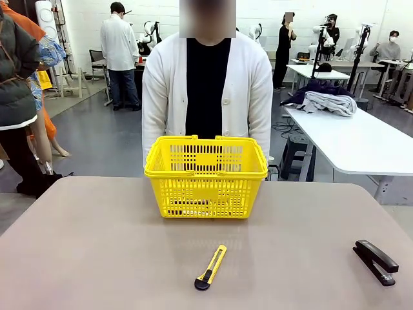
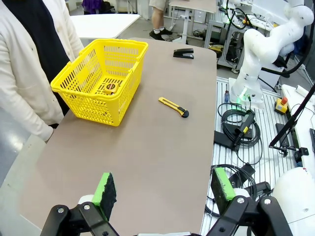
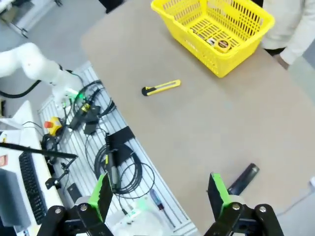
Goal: Place the items the person wants into the basket.
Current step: Pick up the item the person points to and place it in the Market Basket.
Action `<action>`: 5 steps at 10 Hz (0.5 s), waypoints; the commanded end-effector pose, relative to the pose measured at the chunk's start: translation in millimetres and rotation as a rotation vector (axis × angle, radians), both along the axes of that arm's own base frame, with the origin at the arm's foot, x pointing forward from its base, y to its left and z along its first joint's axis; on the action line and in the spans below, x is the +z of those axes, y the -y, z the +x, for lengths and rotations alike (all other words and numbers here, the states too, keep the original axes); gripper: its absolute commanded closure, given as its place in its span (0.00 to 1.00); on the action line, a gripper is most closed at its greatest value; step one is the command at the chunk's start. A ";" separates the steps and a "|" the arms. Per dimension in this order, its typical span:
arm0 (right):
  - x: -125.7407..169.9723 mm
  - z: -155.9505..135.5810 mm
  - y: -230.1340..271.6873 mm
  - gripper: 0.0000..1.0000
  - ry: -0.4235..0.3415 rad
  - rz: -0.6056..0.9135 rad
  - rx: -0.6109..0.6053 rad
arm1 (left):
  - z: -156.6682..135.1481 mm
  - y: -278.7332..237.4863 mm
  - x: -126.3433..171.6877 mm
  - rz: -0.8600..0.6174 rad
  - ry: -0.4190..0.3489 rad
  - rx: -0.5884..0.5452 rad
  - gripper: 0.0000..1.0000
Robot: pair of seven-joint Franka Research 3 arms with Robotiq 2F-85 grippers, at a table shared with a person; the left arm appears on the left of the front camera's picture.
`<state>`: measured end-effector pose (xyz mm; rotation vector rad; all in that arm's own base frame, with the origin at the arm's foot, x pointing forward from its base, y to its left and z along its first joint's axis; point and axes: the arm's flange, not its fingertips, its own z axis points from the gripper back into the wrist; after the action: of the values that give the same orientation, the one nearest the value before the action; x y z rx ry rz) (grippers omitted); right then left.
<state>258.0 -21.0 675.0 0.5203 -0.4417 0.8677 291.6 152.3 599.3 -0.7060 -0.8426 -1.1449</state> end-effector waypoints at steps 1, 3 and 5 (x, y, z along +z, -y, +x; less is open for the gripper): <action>-17.5 3.4 43.4 0.00 0.015 0.106 0.049 | -0.4 -0.8 -0.2 -0.012 0.019 -0.013 0.00; -37.6 -6.3 91.7 0.00 0.127 0.145 0.014 | -0.4 -0.8 -0.2 -0.012 0.019 -0.013 0.00; -58.3 -16.6 118.8 0.00 0.240 0.158 0.001 | -0.4 -0.8 -0.2 -0.012 0.019 -0.013 0.00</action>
<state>243.5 -146.5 632.6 0.5657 -0.6531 0.8879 291.6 152.1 599.4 -0.7057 -0.8421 -1.1452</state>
